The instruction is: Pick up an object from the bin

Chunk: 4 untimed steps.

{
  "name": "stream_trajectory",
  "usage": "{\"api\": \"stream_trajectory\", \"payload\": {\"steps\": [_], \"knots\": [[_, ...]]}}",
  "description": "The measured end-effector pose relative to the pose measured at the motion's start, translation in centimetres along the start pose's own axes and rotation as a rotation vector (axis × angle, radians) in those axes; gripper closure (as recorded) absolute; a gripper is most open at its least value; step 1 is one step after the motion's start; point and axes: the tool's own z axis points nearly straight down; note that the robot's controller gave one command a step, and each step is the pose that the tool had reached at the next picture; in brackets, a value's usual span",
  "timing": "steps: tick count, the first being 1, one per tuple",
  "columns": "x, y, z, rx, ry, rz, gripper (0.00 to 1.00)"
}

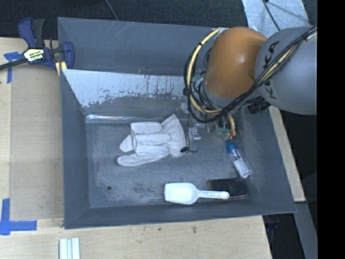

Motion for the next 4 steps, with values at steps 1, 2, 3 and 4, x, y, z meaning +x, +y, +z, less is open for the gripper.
{"api": "stream_trajectory", "payload": {"steps": [1, 2, 3, 4], "knots": [[0.0, 0.0, -0.2, 0.0, -0.002, 0.0, 0.0], [0.3, -0.1, -1.5, 0.001, -0.005, -0.042, 0.0], [-0.5, 1.6, -1.5, 0.002, -0.019, -0.148, 0.0], [-1.5, 4.0, 5.2, 0.0, -0.014, -0.131, 0.0]]}}
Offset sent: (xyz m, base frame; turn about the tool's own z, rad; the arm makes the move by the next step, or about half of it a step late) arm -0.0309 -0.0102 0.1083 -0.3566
